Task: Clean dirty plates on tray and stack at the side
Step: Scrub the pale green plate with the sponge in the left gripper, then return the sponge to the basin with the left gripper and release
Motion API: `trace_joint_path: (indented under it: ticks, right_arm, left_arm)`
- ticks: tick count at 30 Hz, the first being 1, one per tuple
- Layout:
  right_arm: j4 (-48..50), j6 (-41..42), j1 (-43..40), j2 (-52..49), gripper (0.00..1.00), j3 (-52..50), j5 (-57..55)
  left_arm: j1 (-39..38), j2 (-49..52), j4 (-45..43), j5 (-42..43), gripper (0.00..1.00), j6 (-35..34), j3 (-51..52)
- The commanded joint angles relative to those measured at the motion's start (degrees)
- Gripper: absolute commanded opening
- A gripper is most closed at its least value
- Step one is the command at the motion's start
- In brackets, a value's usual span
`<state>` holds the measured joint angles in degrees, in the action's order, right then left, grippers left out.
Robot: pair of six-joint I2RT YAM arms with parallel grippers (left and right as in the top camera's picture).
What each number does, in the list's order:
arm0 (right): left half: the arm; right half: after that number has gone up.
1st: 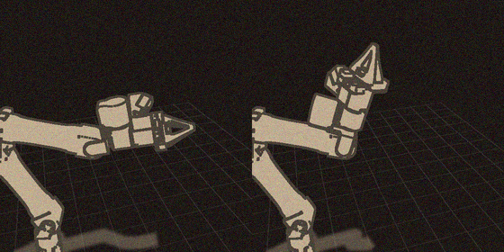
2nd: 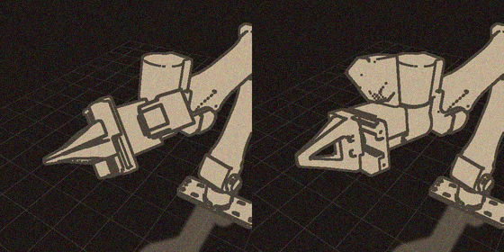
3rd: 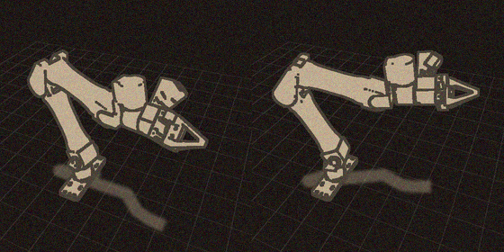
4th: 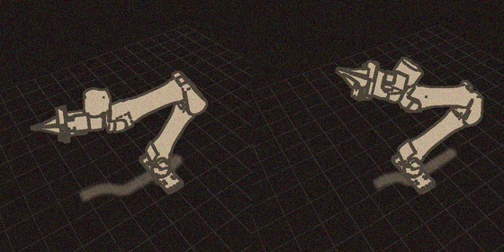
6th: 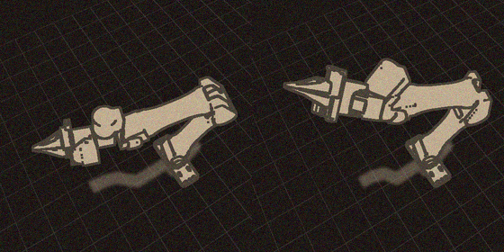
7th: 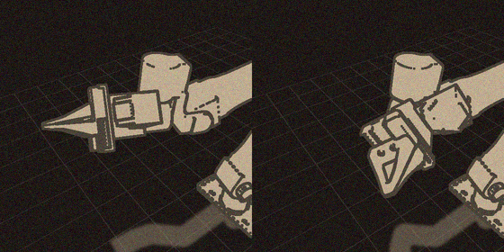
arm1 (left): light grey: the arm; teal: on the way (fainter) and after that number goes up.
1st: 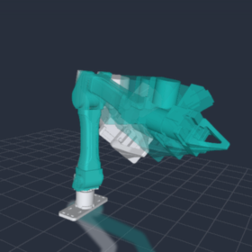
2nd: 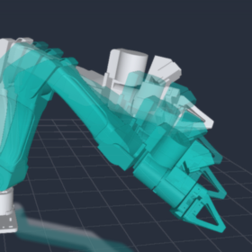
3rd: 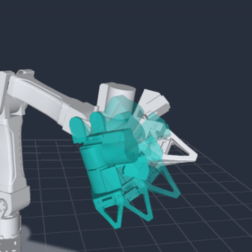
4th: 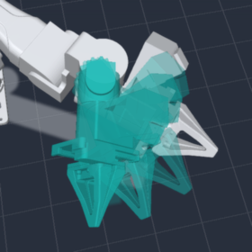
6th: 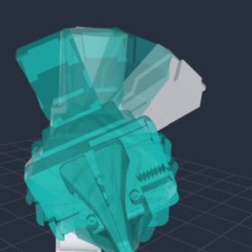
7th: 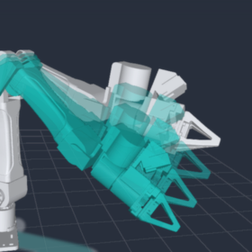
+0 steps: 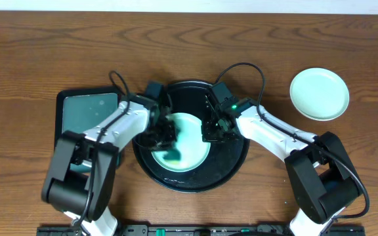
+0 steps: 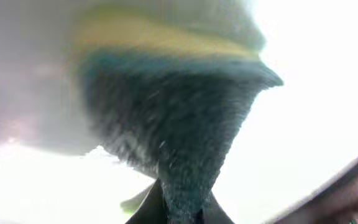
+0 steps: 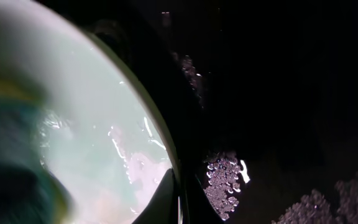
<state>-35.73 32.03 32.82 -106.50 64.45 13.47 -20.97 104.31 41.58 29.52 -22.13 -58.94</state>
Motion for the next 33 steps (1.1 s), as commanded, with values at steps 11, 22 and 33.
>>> trace_joint_path:
  ticks: [11, 22, 33]
  right_arm:
    - [-1.66, 0.28, 0.39, -0.68, 0.01, 0.0, 1.03]
    - [-2.75, 0.31, 0.39, -0.68, 0.01, 0.0, 1.01]
    - [-2.6, 0.28, 0.39, -0.68, 0.01, 0.0, 0.98]
  left_arm:
    - [-1.77, 2.43, -13.31, 19.98, 0.07, 3.32, 2.29]
    - [5.33, -6.69, -11.67, 6.97, 0.07, -3.21, 0.83]
    - [14.78, -25.97, 6.01, -20.09, 0.07, -4.76, 0.83]
